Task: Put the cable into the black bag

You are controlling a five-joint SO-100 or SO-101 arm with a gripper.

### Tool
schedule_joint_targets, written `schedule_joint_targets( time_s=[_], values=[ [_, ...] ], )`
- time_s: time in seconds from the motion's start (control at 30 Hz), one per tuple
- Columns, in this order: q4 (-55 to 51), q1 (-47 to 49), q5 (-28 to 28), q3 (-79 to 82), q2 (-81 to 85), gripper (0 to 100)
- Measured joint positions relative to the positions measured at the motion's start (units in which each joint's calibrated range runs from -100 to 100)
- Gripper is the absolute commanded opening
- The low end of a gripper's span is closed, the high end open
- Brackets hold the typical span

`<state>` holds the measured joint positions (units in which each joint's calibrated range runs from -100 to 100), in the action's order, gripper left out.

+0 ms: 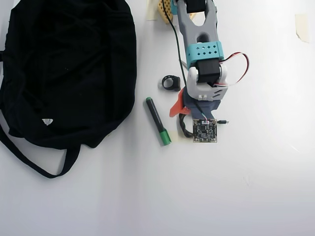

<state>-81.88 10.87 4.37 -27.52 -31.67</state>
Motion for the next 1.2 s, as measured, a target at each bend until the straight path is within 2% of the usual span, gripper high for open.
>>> schedule_joint_targets(
  time_s=[0.2,0.5,1.2],
  values=[
    [-0.86,0.44,4.44,0.0,0.0,36],
    [-1.03,1.1,7.37,-0.55,-3.57,36],
    [-0.94,0.22,9.87,-11.87,-15.28,35]
  ],
)
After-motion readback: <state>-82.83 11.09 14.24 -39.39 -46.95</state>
